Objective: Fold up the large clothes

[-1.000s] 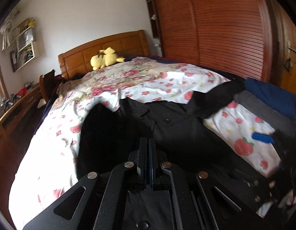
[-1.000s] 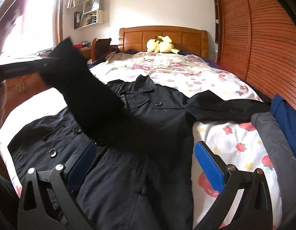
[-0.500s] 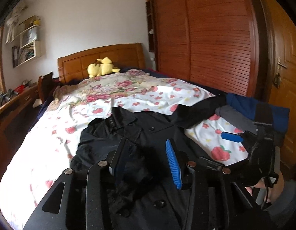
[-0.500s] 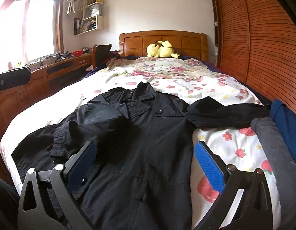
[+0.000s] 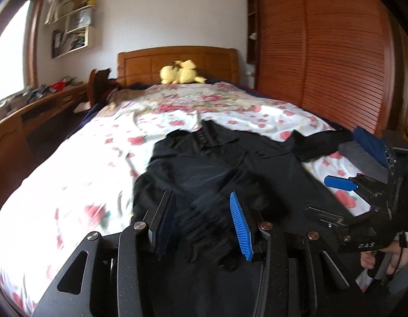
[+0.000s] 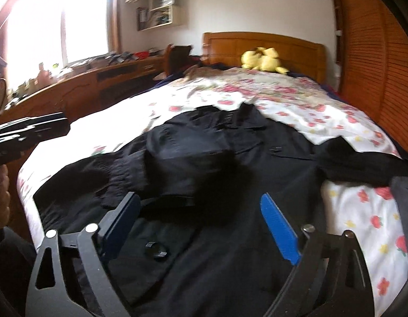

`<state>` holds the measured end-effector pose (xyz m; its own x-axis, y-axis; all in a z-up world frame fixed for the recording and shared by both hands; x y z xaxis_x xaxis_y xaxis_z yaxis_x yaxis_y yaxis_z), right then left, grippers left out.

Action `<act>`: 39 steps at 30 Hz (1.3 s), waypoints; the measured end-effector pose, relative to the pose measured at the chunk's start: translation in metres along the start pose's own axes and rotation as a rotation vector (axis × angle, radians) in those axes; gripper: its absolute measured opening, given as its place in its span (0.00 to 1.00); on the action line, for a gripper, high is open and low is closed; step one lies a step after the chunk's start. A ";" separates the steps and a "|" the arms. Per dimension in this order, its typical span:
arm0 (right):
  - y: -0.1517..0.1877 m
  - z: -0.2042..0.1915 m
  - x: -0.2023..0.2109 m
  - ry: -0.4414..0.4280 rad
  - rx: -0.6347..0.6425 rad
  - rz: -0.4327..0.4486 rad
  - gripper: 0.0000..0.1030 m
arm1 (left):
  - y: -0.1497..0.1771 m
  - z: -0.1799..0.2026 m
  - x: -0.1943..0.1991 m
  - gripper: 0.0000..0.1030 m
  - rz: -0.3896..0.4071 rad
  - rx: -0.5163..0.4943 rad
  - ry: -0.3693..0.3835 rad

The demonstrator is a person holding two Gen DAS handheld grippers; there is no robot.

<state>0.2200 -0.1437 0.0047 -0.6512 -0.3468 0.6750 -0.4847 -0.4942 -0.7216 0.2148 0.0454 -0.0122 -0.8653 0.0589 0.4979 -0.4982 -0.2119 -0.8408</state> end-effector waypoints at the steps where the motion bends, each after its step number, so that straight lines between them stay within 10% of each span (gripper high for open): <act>1: -0.001 -0.007 -0.005 -0.017 0.011 -0.006 0.83 | 0.003 -0.007 0.000 0.43 0.000 0.009 -0.012; 9: -0.002 -0.072 -0.057 -0.157 0.104 -0.078 0.60 | 0.009 -0.031 0.004 0.43 0.010 0.066 -0.062; 23: 0.014 -0.117 -0.100 -0.254 0.147 -0.187 0.48 | 0.028 -0.056 0.014 0.43 -0.063 0.091 -0.090; 30: 0.007 -0.111 -0.091 -0.229 0.150 -0.138 0.11 | 0.030 -0.048 0.011 0.43 -0.072 0.090 -0.078; 39: -0.011 -0.079 -0.059 -0.212 0.089 -0.016 0.03 | 0.036 -0.030 0.008 0.43 -0.074 0.052 -0.057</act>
<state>0.2176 -0.0544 -0.0397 -0.5021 -0.4934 0.7103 -0.4345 -0.5662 -0.7005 0.1876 0.0678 -0.0450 -0.8211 0.0213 0.5704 -0.5555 -0.2597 -0.7899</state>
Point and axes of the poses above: each gripper's, at about its wrist camera, not at the fingertips, and x roughly against the way its jaws point, z to its right, y to its underside, the point moved 7 cm from there along -x, roughly the way its jaws point, and after that the axes turned 12 degrees about x, right-handed, at the moved point
